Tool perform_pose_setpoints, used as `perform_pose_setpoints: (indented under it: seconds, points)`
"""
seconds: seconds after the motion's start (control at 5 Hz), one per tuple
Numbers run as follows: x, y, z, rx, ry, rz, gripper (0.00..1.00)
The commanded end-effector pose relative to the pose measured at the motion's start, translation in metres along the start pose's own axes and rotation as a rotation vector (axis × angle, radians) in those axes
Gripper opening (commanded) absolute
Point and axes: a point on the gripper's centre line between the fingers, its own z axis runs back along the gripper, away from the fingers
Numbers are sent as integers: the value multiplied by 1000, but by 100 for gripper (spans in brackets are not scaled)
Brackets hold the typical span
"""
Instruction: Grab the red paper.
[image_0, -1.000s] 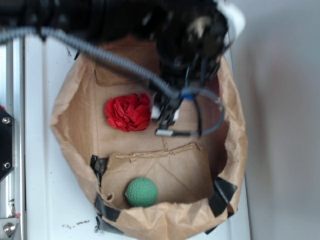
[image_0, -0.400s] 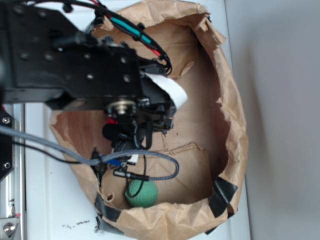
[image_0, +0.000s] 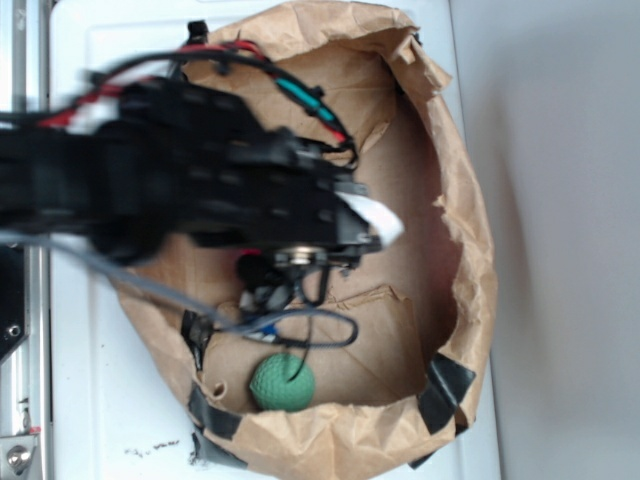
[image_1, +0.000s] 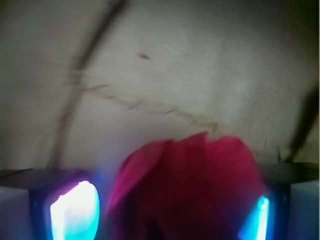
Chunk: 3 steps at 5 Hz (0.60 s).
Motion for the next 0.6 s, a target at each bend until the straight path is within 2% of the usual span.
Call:
perform_pose_setpoints:
  seconds: [0.0, 0.2, 0.4]
  points:
    - [1, 3, 49, -20, -180, 16, 0]
    - [-45, -27, 98, -31, -310, 24, 0]
    - [-52, -23, 131, -72, -391, 35, 0]
